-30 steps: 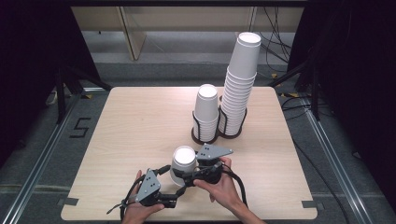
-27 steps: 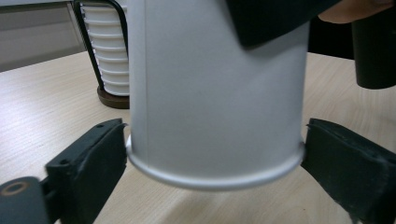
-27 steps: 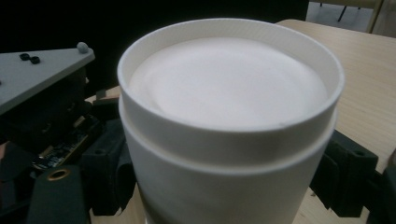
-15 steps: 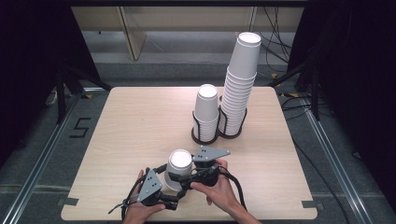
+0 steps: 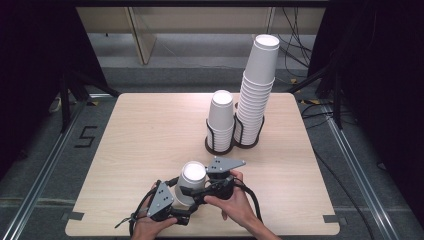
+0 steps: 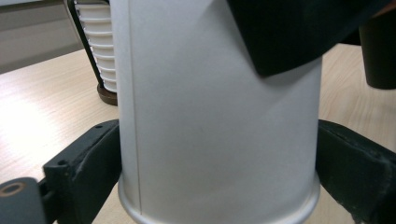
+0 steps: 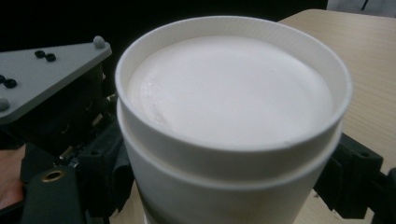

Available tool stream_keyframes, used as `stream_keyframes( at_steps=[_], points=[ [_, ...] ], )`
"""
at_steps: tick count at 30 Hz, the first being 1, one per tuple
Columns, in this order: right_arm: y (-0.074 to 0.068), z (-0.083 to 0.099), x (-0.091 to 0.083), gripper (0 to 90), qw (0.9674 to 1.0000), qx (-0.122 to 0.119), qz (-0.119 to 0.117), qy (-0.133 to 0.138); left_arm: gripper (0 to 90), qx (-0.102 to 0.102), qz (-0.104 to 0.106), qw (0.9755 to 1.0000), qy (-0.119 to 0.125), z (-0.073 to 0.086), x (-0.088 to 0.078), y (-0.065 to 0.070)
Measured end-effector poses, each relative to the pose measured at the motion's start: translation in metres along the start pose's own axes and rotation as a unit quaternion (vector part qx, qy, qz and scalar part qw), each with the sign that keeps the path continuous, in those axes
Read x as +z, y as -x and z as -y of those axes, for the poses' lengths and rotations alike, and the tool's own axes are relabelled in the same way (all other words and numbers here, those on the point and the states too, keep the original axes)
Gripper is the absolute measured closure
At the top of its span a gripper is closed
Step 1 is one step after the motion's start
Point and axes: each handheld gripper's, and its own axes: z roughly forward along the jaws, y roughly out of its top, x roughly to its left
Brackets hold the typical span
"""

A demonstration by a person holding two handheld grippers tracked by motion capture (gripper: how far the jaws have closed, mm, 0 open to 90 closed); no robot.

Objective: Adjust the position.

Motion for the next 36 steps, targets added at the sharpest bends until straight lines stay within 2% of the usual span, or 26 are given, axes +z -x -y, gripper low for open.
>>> stream_keyframes(
  at_steps=[1,2,3,4,5,6,9,10,12,14,16,17,18,21,22,23,24,25,26,28,30,32,34,36],
  points=[
    [0.0,0.0,0.0,18.3,1.0,0.0,0.0,0.0,5.4,0.011,-0.001,0.9999,0.003,-0.001,0.0,0.0],
    [0.0,0.0,-0.001,17.4,1.0,0.0,-0.001,-0.003,6.0,0.017,0.002,0.9998,-0.006,-0.002,0.0,0.0],
    [0.001,-0.001,-0.002,16.5,0.9999,-0.003,0.0,-0.014,6.2,0.021,0.002,0.9998,-0.007,-0.002,0.0,0.001],
    [0.001,-0.001,-0.002,16.5,0.9999,-0.003,0.0,-0.014,6.4,0.021,0.002,0.9998,-0.007,-0.002,0.0,0.001],
    [0.002,-0.003,-0.004,15.6,0.9996,-0.008,-0.007,-0.025,6.6,0.026,0.002,0.9995,-0.017,-0.003,-0.001,0.001],
    [0.003,-0.004,-0.007,15.2,0.9996,-0.011,-0.003,-0.024,8.7,0.041,0.003,0.9987,-0.028,-0.003,-0.002,0.001],
    [0.005,-0.008,-0.013,15.5,0.9995,-0.011,-0.003,-0.028,8.8,0.046,0.004,0.9983,-0.036,-0.004,-0.002,0.001],
    [0.007,-0.01,-0.02,15.7,0.9993,-0.01,-0.011,-0.034,8.8,0.048,0.008,0.998,-0.041,-0.004,-0.003,0.001],
    [0.008,-0.01,-0.022,15.9,0.9992,-0.01,-0.012,-0.036,8.9,0.052,0.01,0.9977,-0.043,-0.004,-0.003,0.001],
    [0.011,-0.013,-0.026,15.6,0.9994,-0.011,-0.009,-0.032,8.9,0.071,0.013,0.9961,-0.052,-0.005,-0.004,0.002],
    [0.013,-0.014,-0.028,15.6,0.9994,-0.007,-0.018,-0.03,8.9,0.077,0.019,0.9953,-0.056,-0.005,-0.004,0.003],
    [0.012,-0.015,-0.029,15.6,0.9993,-0.008,-0.01,-0.034,8.9,0.086,0.022,0.9939,-0.066,-0.006,-0.005,0.003],
    [0.012,-0.015,-0.029,15.6,0.9993,-0.008,-0.01,-0.034,8.9,0.086,0.022,0.9939,-0.066,-0.006,-0.005,0.003],
    [0.01,-0.016,-0.031,15.6,0.998,-0.009,-0.019,-0.059,8.9,0.096,0.028,0.9926,-0.069,-0.005,-0.003,0.005],
    [0.01,-0.016,-0.031,15.6,0.998,-0.009,-0.019,-0.059,8.9,0.104,0.03,0.9908,-0.08,-0.006,-0.004,0.005],
    [0.009,-0.015,-0.031,15.7,0.9976,-0.004,-0.021,-0.066,8.9,0.109,0.032,0.9903,-0.08,-0.006,-0.003,0.006],
    [0.011,-0.015,-0.03,15.7,0.9971,-0.016,-0.023,-0.07,8.9,0.117,0.032,0.9886,-0.088,-0.007,-0.005,0.006],
    [0.011,-0.015,-0.03,15.8,0.9968,-0.014,-0.023,-0.075,8.9,0.122,0.034,0.9883,-0.086,-0.006,-0.004,0.007],
    [0.011,-0.015,-0.029,16.1,0.9959,-0.021,-0.026,-0.084,8.9,0.134,0.035,0.9862,-0.091,-0.007,-0.005,0.007],
    [0.011,-0.014,-0.029,16.9,0.9953,-0.02,-0.027,-0.091,8.9,0.135,0.037,0.9859,-0.091,-0.007,-0.005,0.007],
    [0.01,-0.014,-0.028,22.7,0.9943,-0.025,-0.035,-0.097,8.6,0.133,0.037,0.9861,-0.092,-0.007,-0.005,0.007],
    [0.01,-0.014,-0.028,23.3,0.9943,-0.02,-0.038,-0.097,7.9,0.124,0.038,0.9878,-0.085,-0.006,-0.006,0.006],
    [0.01,-0.016,-0.03,24.3,0.9947,-0.011,-0.042,-0.093,6.5,0.101,0.044,0.9921,-0.06,-0.004,-0.004,0.005],
    [0.012,-0.018,-0.032,25.3,0.996,0.0,-0.046,-0.076,5.4,0.087,0.038,0.9949,-0.036,-0.004,-0.005,0.004]
  ],
)
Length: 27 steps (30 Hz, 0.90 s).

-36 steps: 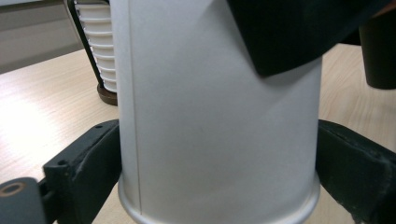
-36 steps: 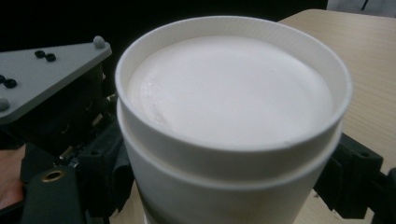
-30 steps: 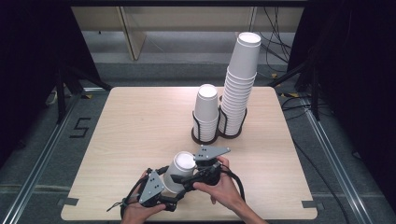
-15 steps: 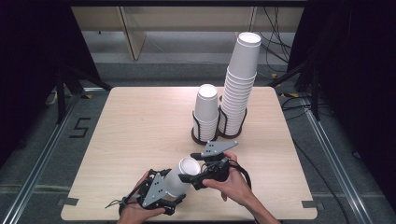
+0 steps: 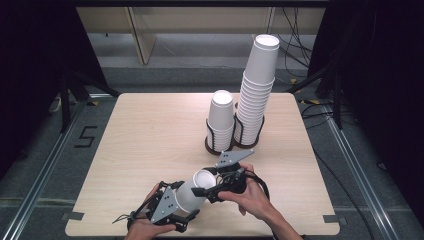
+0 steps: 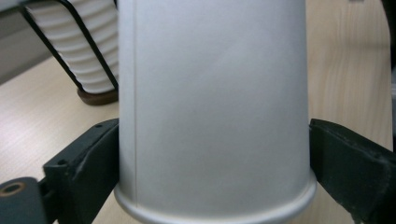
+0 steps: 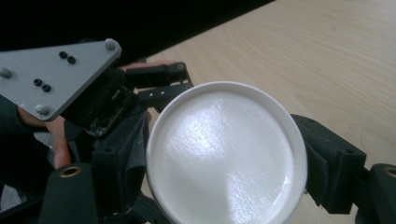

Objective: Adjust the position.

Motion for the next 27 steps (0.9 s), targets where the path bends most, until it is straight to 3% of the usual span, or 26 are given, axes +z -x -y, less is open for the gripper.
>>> stream_keyframes(
  at_steps=[1,2,3,8,11,12,15,18,20,23,24,27],
  points=[
    [0.0005,-0.001,-0.0044,25.8,0.9997,0.021,-0.007,0.013,6.9,-0.009,-0.008,0.9998,0.018,0.0,-0.0008,-0.0007],
    [0.0028,-0.0015,-0.0056,26.0,0.9995,0.015,-0.009,0.025,7.1,-0.023,-0.01,0.9989,0.039,-0.0002,-0.0024,-0.0026],
    [0.003,-0.0018,-0.0074,26.1,0.9992,0.025,-0.012,0.03,6.8,-0.026,-0.011,0.9981,0.054,0.0006,-0.0015,-0.0027],
    [0.0046,-0.0026,-0.0098,26.4,0.9976,0.039,-0.015,0.054,5.7,-0.034,-0.012,0.9974,0.062,0.0007,-0.001,-0.0007],
    [0.0023,-0.003,-0.0107,26.5,0.9963,0.059,-0.015,0.06,3.0,-0.052,-0.018,0.9959,0.072,0.0012,0.0021,-0.0007],
    [0.005,-0.0033,-0.0101,26.5,0.9969,0.039,-0.007,0.068,1.7,-0.06,-0.019,0.9955,0.071,0.0015,0.0032,-0.0009],
    [0.0049,-0.0033,-0.0081,26.5,0.9955,0.051,-0.015,0.078,0.0,-0.063,-0.026,0.9956,0.064,0.0021,0.0048,-0.0007],
    [0.004,-0.0033,-0.0086,26.5,0.9938,0.069,-0.025,0.084,0.0,-0.063,-0.027,0.9951,0.072,0.0016,0.0029,-0.0018],
    [0.0052,-0.0035,-0.0082,26.5,0.9938,0.062,-0.022,0.089,0.0,-0.069,-0.029,0.9938,0.083,0.0019,0.004,-0.0028],
    [0.0054,-0.0035,-0.01,26.5,0.9935,0.066,-0.026,0.089,2.2,-0.066,-0.029,0.9946,0.075,0.0011,0.0007,-0.0032],
    [0.0044,-0.0033,-0.0108,26.4,0.9929,0.077,-0.029,0.085,3.0,-0.065,-0.026,0.995,0.07,0.0006,-0.0009,-0.0049],
    [0.0077,-0.0015,-0.0101,26.1,0.9935,0.072,-0.033,0.082,5.8,-0.065,-0.025,0.9951,0.069,0.0006,-0.0023,-0.0067]
  ],
)
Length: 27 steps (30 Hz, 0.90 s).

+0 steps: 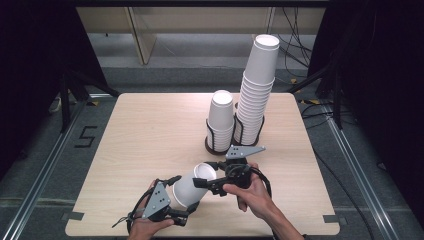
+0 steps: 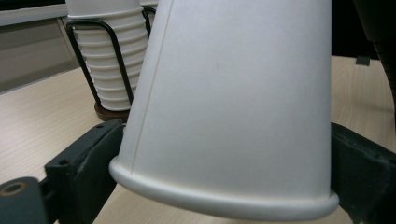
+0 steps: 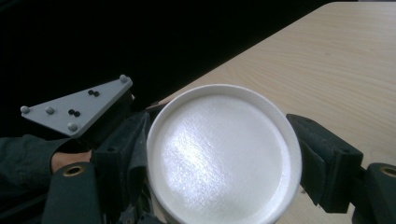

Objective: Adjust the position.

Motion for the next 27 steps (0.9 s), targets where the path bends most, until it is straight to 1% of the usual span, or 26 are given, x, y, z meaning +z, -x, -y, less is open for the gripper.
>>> stream_keyframes(
  at_steps=[2,3,5,6,7,8,10,12,13,14,15,16,17,18,19,20,21,22,23,24,25,26,27],
  points=[
    [0.002,0.001,0.0,25.9,1.0,0.0,-0.004,-0.008,6.8,0.019,0.0,0.9998,-0.01,-0.001,-0.001,-0.001],
    [0.003,0.001,0.0,25.7,1.0,-0.001,-0.002,-0.009,7.2,0.021,0.005,0.9997,-0.008,0.0,-0.001,-0.001],
    [0.003,0.002,0.0,25.6,0.9999,0.002,-0.006,-0.014,7.5,0.033,0.004,0.9992,-0.023,-0.001,-0.003,-0.002],
    [0.004,0.002,0.0,25.4,0.9998,0.0,-0.007,-0.019,8.3,0.033,0.007,0.9992,-0.021,-0.001,-0.003,-0.002],
    [0.004,0.002,0.0,25.4,0.9998,0.0,-0.007,-0.019,8.3,0.034,0.01,0.999,-0.029,-0.002,-0.004,-0.002],
    [0.005,0.002,0.0,25.4,0.9996,-0.002,-0.012,-0.024,8.8,0.038,0.012,0.9988,-0.03,-0.002,-0.004,-0.003],
    [0.005,0.002,-0.001,25.3,0.9996,-0.003,-0.009,-0.027,9.1,0.044,0.016,0.9982,-0.036,-0.002,-0.004,-0.003],
    [0.005,0.001,-0.001,24.8,0.9993,-0.008,-0.012,-0.036,9.5,0.046,0.025,0.9979,-0.038,-0.003,-0.004,-0.002],
    [0.005,0.001,-0.002,23.3,0.9993,-0.013,-0.01,-0.034,9.6,0.051,0.031,0.9973,-0.042,-0.003,-0.004,-0.002],
    [0.006,0.001,-0.003,20.2,0.9988,-0.021,-0.006,-0.044,9.7,0.053,0.04,0.9965,-0.05,-0.003,-0.004,-0.001],
    [0.006,0.001,-0.003,20.2,0.9988,-0.021,-0.006,-0.044,9.8,0.053,0.04,0.9965,-0.05,-0.003,-0.004,-0.001],
    [0.006,0.001,-0.003,19.7,0.9987,-0.023,-0.005,-0.046,9.8,0.054,0.045,0.9961,-0.055,-0.003,-0.004,0.0],
    [0.005,0.001,-0.004,18.1,0.998,-0.024,-0.007,-0.058,10.0,0.058,0.052,0.9955,-0.055,-0.003,-0.003,0.001],
    [0.005,0.001,-0.004,18.1,0.998,-0.024,-0.007,-0.058,10.1,0.058,0.052,0.9955,-0.055,-0.003,-0.003,0.001],
    [0.006,0.001,-0.004,17.1,0.9974,-0.034,-0.002,-0.064,10.1,0.061,0.053,0.9949,-0.061,-0.003,-0.004,0.002],
    [0.006,0.001,-0.004,16.5,0.9974,-0.034,-0.006,-0.064,10.1,0.064,0.056,0.9943,-0.063,-0.004,-0.003,0.003],
    [0.004,0.0,-0.006,16.3,0.9965,-0.039,-0.001,-0.074,10.2,0.063,0.058,0.9942,-0.066,-0.004,-0.003,0.003],
    [0.004,-0.001,-0.007,16.1,0.9963,-0.044,0.004,-0.074,10.2,0.063,0.06,0.9938,-0.069,-0.004,-0.003,0.003],
    [0.004,-0.001,-0.007,16.1,0.9963,-0.044,0.004,-0.074,10.2,0.063,0.061,0.9936,-0.072,-0.004,-0.003,0.003],
    [0.003,-0.002,-0.008,16.1,0.9955,-0.049,0.006,-0.08,10.2,0.064,0.062,0.9931,-0.076,-0.005,-0.003,0.002],
    [0.001,-0.003,-0.009,16.2,0.9933,-0.072,0.012,-0.089,10.2,0.07,0.062,0.9924,-0.08,-0.005,-0.004,0.002],
    [0.0,-0.004,-0.01,16.2,0.992,-0.079,0.013,-0.098,10.2,0.072,0.062,0.9919,-0.084,-0.006,-0.004,0.001],
    [-0.003,-0.005,-0.011,16.3,0.99,-0.093,0.018,-0.105,10.2,0.072,0.062,0.9916,-0.088,-0.006,-0.004,0.001]
  ],
)
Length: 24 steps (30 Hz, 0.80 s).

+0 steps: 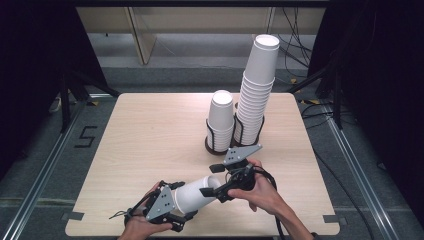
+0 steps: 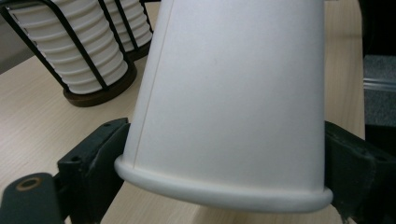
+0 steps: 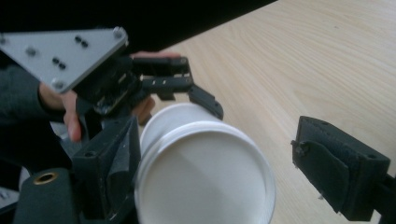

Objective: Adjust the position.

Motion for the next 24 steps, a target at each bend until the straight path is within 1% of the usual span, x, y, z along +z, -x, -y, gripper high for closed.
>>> stream_keyframes(
  at_steps=[1,3,4,5,6,7,8,9,10,11,13,14,15,16,17,18,19,20,21,22,23,24],
  points=[
    [0.0,0.0,0.0,16.3,1.0,0.0,0.0,0.0,10.2,0.005,-0.002,1.0,-0.008,0.0,-0.001,-0.001],
    [-0.005,-0.002,-0.002,16.3,0.9996,-0.016,0.01,-0.019,10.2,0.017,-0.002,0.9996,-0.022,-0.001,-0.001,-0.003],
    [-0.011,-0.004,-0.002,16.6,0.9966,-0.061,0.029,-0.047,10.2,0.026,-0.006,0.9991,-0.033,-0.002,-0.002,-0.003],
    [-0.011,-0.004,-0.002,16.6,0.9966,-0.061,0.029,-0.047,10.2,0.035,-0.007,0.9985,-0.041,-0.002,-0.002,-0.003],
    [-0.012,-0.005,-0.002,17.0,0.9953,-0.073,0.031,-0.056,10.2,0.037,-0.002,0.9982,-0.046,-0.002,-0.002,-0.003],
    [-0.018,-0.005,0.0,16.0,0.9913,-0.095,0.036,-0.084,10.2,0.045,-0.008,0.9976,-0.051,-0.003,-0.002,-0.002],
    [-0.018,-0.005,0.0,16.0,0.9913,-0.095,0.036,-0.084,10.2,0.051,-0.008,0.9969,-0.058,-0.003,-0.002,-0.001],
    [-0.023,-0.005,0.003,16.3,0.9865,-0.114,0.039,-0.111,10.2,0.058,-0.005,0.996,-0.068,-0.004,-0.003,-0.001],
    [-0.023,-0.005,0.003,16.3,0.9865,-0.114,0.039,-0.111,10.2,0.069,-0.005,0.9945,-0.078,-0.005,-0.003,-0.001],
    [-0.025,-0.004,0.005,16.1,0.9839,-0.124,0.041,-0.122,10.2,0.069,-0.007,0.9947,-0.076,-0.005,-0.002,0.001],
    [-0.028,-0.003,0.009,16.3,0.9792,-0.138,0.044,-0.142,10.2,0.089,-0.006,0.9925,-0.083,-0.007,-0.001,0.003],
    [-0.03,-0.001,0.013,16.5,0.9761,-0.141,0.045,-0.159,10.2,0.106,-0.006,0.9901,-0.092,-0.008,-0.002,0.005],
    [-0.03,-0.001,0.015,16.6,0.9743,-0.144,0.046,-0.167,10.2,0.106,-0.006,0.9901,-0.092,-0.008,-0.002,0.005],
    [-0.03,-0.001,0.015,16.6,0.9743,-0.144,0.046,-0.167,10.2,0.12,-0.005,0.9875,-0.102,-0.009,-0.002,0.005],
    [-0.032,0.002,0.019,17.0,0.9705,-0.146,0.048,-0.186,10.1,0.136,-0.005,0.9848,-0.108,-0.01,-0.001,0.009],
    [-0.032,0.002,0.019,17.0,0.9705,-0.146,0.048,-0.186,10.2,0.136,-0.005,0.9848,-0.108,-0.01,-0.001,0.009],
    [-0.031,0.003,0.022,17.1,0.9668,-0.161,0.044,-0.194,10.2,0.141,-0.002,0.9841,-0.108,-0.01,-0.001,0.01],
    [-0.032,0.005,0.026,17.3,0.9618,-0.167,0.039,-0.213,10.2,0.146,0.002,0.983,-0.112,-0.011,-0.001,0.011],
    [-0.033,0.007,0.029,17.5,0.9596,-0.17,0.039,-0.221,10.2,0.152,0.001,0.9819,-0.113,-0.011,0.0,0.013],
    [-0.033,0.007,0.029,17.5,0.9596,-0.17,0.039,-0.221,10.2,0.158,-0.001,0.9805,-0.116,-0.011,0.0,0.014],
    [-0.034,0.008,0.031,17.8,0.9576,-0.171,0.04,-0.228,10.2,0.171,-0.001,0.9776,-0.123,-0.012,-0.001,0.015],
    [-0.034,0.009,0.036,17.8,0.9541,-0.176,0.042,-0.239,10.1,0.167,-0.001,0.9786,-0.12,-0.012,0.0,0.016]
  ],
)
